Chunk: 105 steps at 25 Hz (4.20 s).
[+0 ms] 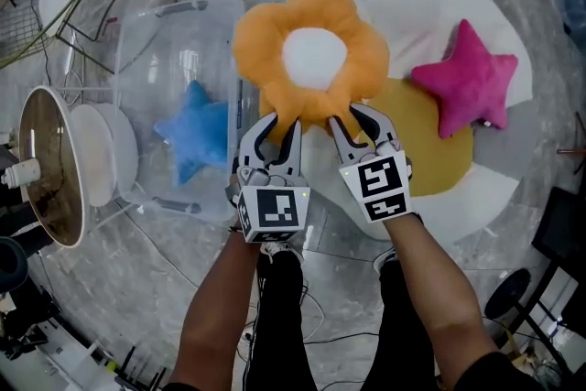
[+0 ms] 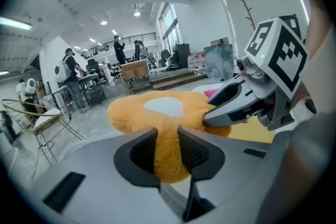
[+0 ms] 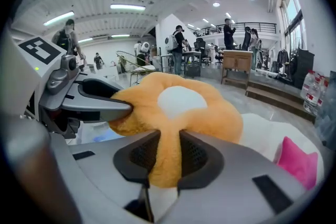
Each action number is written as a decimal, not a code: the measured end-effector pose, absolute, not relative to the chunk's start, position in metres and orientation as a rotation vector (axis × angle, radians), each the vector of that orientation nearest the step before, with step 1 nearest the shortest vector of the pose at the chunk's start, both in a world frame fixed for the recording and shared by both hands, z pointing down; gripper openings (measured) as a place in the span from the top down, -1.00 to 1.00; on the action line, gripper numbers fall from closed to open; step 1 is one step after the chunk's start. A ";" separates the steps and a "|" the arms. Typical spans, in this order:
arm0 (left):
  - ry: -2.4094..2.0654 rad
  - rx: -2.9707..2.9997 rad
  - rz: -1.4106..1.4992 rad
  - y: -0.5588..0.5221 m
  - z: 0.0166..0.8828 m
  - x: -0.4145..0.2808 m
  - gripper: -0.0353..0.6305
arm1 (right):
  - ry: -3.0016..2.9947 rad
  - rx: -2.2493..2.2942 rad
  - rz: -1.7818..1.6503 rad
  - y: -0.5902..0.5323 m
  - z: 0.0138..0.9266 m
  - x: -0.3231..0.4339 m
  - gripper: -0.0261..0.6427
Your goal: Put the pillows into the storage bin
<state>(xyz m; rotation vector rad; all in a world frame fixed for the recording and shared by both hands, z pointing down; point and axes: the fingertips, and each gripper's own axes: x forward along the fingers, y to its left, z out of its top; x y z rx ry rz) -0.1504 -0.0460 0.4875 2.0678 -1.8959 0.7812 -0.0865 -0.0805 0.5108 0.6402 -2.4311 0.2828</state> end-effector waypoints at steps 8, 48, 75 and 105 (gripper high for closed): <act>-2.017 1.926 0.763 0.011 0.461 -0.260 0.58 | -2.494 0.484 0.191 -0.034 0.482 -0.203 0.59; -2.119 1.541 0.731 0.165 0.489 -0.470 0.00 | -2.499 0.253 0.225 0.085 0.480 -0.387 -0.28; -1.733 2.064 0.814 -0.077 0.496 -0.070 0.00 | -2.294 0.808 0.224 -0.120 0.501 0.050 -0.31; -1.528 2.096 0.766 -0.205 0.663 0.314 0.00 | -2.101 0.685 0.048 -0.269 0.662 0.417 -0.36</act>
